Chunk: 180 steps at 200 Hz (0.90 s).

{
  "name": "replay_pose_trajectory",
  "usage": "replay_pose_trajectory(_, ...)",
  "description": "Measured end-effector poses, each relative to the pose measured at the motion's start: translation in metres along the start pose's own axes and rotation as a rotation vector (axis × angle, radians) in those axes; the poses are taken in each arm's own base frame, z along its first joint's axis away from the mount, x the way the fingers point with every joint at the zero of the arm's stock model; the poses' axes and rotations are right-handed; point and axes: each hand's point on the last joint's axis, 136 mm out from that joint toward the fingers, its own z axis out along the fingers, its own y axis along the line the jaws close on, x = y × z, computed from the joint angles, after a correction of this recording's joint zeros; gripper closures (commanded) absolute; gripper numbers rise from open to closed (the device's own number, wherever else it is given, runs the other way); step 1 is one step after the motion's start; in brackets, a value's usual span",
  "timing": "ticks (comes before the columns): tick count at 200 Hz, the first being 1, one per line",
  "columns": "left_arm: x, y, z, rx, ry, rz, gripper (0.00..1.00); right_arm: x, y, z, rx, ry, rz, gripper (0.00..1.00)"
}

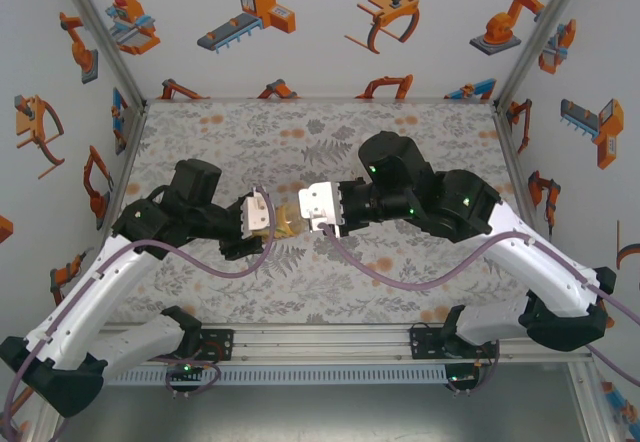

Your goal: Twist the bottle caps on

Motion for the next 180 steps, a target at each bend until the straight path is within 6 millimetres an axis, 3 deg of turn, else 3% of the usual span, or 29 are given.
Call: replay_pose_trajectory(180, -0.0011, -0.0014, -0.0005, 0.008, -0.003, 0.033, 1.00, -0.0039, 0.0071, 0.0058, -0.048, -0.032, -0.002, 1.00)
